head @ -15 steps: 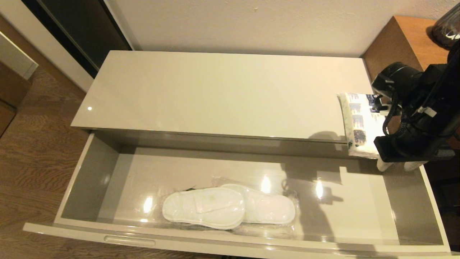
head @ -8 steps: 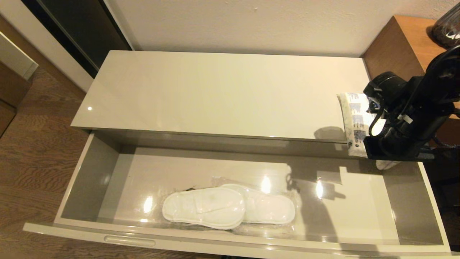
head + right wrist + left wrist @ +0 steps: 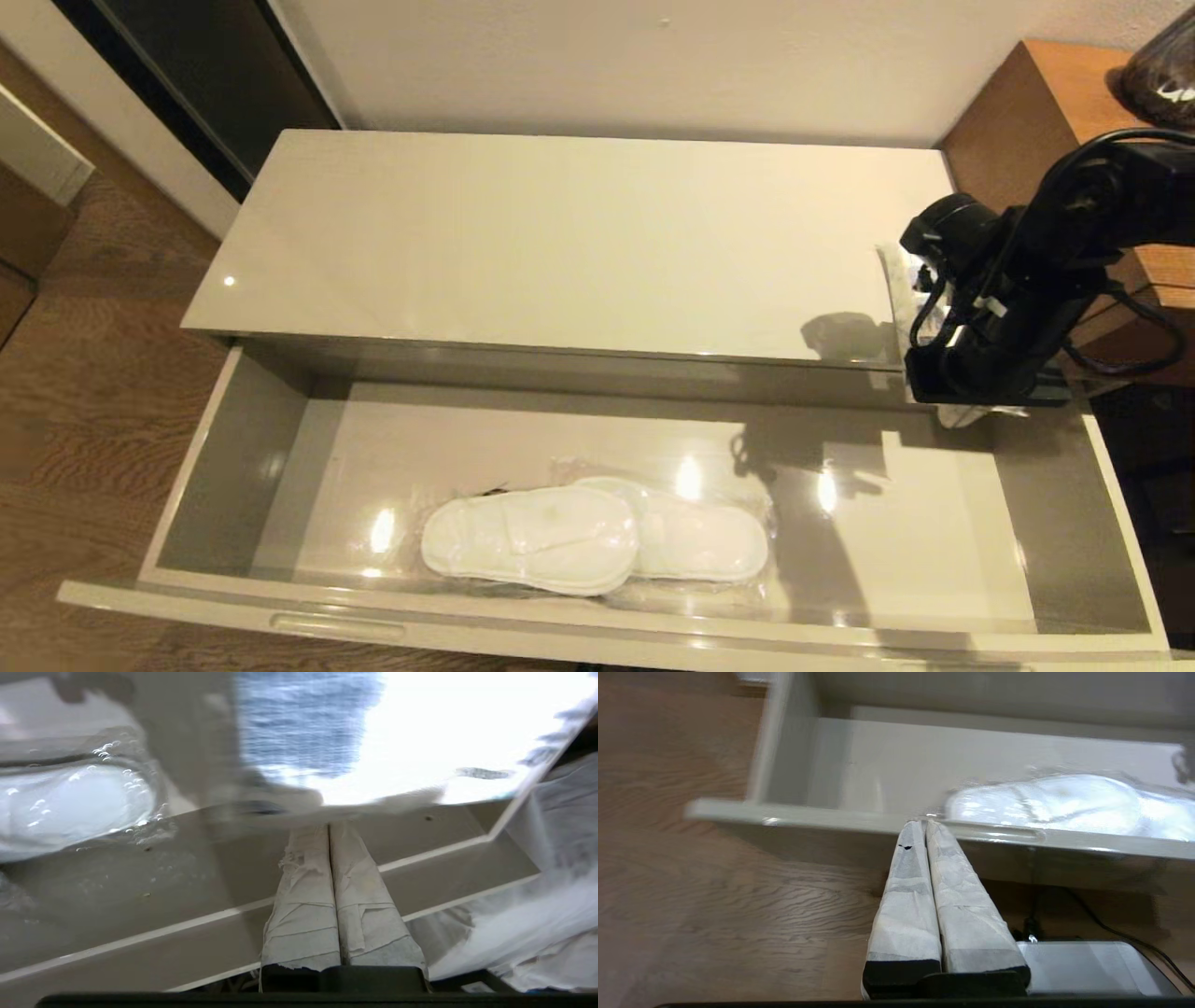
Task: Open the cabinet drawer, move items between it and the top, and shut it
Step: Place the tissue on the table
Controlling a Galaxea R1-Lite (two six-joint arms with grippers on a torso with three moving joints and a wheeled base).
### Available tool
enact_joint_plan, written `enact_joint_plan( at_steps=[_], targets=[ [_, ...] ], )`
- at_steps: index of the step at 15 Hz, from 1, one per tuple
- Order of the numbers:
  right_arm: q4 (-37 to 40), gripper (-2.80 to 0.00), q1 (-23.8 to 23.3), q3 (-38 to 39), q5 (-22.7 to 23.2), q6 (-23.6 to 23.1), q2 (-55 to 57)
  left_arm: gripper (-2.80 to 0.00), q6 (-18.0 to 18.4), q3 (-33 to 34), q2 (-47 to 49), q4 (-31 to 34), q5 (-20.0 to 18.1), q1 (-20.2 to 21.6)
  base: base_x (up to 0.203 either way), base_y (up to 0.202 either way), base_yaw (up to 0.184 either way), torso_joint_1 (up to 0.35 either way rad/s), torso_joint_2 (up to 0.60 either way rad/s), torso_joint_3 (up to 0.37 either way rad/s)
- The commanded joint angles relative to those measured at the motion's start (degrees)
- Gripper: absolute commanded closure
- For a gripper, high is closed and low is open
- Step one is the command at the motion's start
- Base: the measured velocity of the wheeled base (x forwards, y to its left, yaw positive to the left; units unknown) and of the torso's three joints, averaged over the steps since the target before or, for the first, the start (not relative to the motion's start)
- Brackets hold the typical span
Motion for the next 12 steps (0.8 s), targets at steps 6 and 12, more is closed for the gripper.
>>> enact_joint_plan(
  at_steps=[6, 12],
  targets=[
    [0.74, 0.0, -0.07, -8.62, -2.38, -0.31, 3.4, 0.0, -0.01, -0.01, 0.0, -0.04, -0.04, 0.03, -0.002, 0.017, -0.133, 0.003, 0.0, 0.003],
    [0.38, 0.0, -0.07, -8.3, -2.27, -0.76, 4.66, 0.0, -0.09, -0.01, 0.0, -0.04, -0.04, 0.03, 0.0, 0.0, 0.0, 0.0, 0.0, 0.0]
  ],
)
